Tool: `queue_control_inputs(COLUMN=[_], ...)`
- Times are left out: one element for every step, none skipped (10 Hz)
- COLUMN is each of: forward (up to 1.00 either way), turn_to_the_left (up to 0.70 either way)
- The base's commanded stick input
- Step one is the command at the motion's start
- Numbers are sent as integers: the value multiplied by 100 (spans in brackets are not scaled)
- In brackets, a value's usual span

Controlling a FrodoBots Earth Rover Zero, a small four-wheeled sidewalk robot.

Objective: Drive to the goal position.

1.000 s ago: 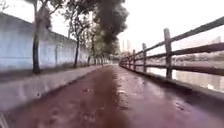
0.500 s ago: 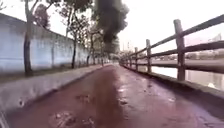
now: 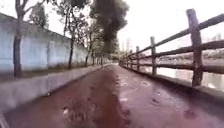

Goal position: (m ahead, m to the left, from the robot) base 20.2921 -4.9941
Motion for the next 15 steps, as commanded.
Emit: queue_control_inputs(forward=[100, 100, 100, 100, 100, 100, 100, 100, 100, 100, 100, 100, 100, 100, 100], turn_to_the_left=[23, 22, 0, 0, 0, 0, 0, 0, 0, 0, 0, 0, 0, 0, 0])
